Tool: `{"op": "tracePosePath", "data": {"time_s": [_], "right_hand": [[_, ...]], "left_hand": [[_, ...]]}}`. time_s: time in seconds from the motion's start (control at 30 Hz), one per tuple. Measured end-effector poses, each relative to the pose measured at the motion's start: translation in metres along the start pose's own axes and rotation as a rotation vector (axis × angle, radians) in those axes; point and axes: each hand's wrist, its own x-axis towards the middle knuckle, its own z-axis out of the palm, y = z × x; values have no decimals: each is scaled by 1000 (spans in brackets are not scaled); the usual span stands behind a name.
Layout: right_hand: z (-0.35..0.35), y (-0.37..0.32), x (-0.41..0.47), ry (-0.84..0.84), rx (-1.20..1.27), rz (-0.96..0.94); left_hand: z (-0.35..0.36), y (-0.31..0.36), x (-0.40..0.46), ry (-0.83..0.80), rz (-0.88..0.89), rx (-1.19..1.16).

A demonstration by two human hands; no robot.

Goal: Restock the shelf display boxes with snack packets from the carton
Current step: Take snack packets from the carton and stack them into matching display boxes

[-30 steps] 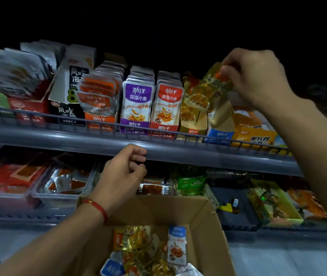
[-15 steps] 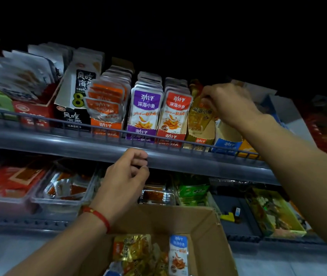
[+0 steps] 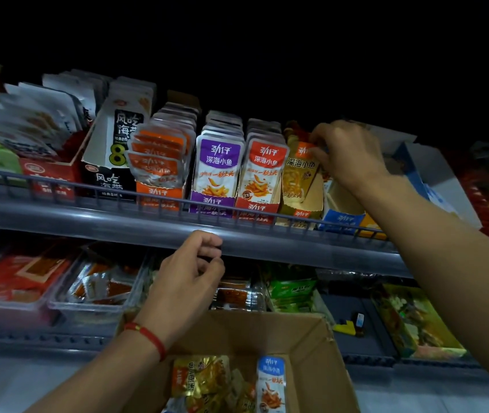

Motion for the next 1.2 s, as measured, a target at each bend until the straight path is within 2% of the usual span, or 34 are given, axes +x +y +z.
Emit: {"op": "tracePosePath", "data": {"time_s": [0.3,0.47,0.53,0.67,0.77,0.87,0.97,1.07,1.2], "right_hand": [[5,2,-3,73,-5,22],[-5,-3,-47,240,126,16],[-11,-13,-77,259,216,24],[0,-40,-150,113,392,51],[15,-54,-191,-98,495,121],[21,-54,-203,-349,565,150],[23,-47,-208,-408,605,164],[24,-40,-210,-456,645,198],[28,-33,-209,-443,659,222]], "left_hand": [[2,-5,-1,-19,16,49],[8,-4,-7,-107,47,165],[13,-4,-11,-177,68,241],[37,-28,-24,-437,29,461],[64,-58,-40,-607,-21,560],[83,-108,-58,-848,-98,719],[95,-149,-69,-1057,-178,867],[123,-149,-71,-1021,-187,902],[174,-143,-66,-757,-193,869]]}}
